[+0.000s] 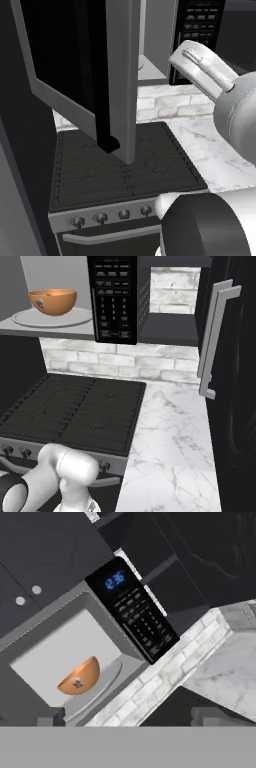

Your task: The microwave is finished heating the steak and lime. Take the bowl containing the food and place it on the dining counter.

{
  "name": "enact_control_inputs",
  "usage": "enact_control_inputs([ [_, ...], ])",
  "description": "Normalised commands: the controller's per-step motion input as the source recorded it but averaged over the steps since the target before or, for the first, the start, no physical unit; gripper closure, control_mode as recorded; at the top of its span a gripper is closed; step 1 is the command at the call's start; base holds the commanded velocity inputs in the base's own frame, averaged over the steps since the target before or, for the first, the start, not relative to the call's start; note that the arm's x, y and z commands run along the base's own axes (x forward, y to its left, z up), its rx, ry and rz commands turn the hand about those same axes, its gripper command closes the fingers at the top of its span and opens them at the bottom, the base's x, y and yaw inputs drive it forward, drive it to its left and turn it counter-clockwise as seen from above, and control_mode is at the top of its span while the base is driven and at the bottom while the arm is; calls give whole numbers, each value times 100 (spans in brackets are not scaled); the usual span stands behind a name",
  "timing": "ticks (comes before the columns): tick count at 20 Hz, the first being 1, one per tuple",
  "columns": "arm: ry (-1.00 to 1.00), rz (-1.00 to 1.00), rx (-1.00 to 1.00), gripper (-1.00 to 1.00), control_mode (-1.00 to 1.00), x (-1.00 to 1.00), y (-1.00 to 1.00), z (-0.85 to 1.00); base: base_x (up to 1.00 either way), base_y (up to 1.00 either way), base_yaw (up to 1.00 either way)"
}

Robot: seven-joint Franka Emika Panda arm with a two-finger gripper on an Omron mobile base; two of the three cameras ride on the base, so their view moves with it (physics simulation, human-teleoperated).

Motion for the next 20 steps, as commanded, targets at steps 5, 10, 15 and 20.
enact_control_inputs([
  [5,15,50,34,-100,-100,19,-55,5,0,0,0],
  [10,31,54,30,-100,-100,64,-21,0,0,0,0],
  [15,27,33,8,-100,-100,54,15,-14,0,0,0],
  [20,6,5,0,-100,-100,50,23,-43,0,0,0],
])
